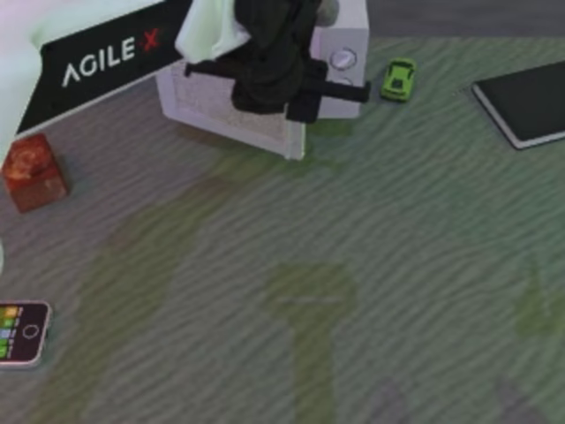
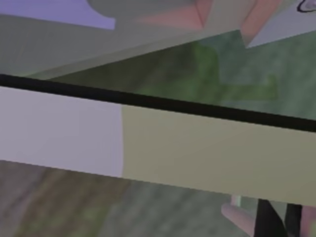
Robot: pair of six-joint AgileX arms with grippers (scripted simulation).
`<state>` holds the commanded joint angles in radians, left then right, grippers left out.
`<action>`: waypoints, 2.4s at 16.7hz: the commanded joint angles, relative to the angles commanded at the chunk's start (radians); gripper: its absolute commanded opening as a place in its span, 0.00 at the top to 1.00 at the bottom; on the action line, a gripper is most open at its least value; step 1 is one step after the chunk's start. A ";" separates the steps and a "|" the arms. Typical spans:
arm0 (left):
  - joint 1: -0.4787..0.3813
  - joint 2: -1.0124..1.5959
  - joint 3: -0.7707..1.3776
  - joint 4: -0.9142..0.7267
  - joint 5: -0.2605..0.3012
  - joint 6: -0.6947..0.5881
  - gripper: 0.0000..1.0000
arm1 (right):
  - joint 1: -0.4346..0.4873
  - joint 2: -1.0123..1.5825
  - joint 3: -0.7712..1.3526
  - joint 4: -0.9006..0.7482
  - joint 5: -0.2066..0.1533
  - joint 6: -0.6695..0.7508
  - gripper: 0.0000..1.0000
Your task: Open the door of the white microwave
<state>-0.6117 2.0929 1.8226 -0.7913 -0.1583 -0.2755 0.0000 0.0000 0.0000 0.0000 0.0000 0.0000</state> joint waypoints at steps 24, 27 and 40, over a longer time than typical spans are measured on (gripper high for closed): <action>0.024 -0.092 -0.138 0.061 0.065 0.117 1.00 | 0.000 0.000 0.000 0.000 0.000 0.000 0.00; 0.024 -0.092 -0.138 0.061 0.065 0.117 1.00 | 0.000 0.000 0.000 0.000 0.000 0.000 0.00; 0.028 -0.110 -0.169 0.071 0.088 0.146 1.00 | 0.000 0.000 0.000 0.000 0.000 0.000 0.00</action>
<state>-0.5838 1.9825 1.6539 -0.7202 -0.0704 -0.1292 0.0000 0.0000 0.0000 0.0000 0.0000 0.0000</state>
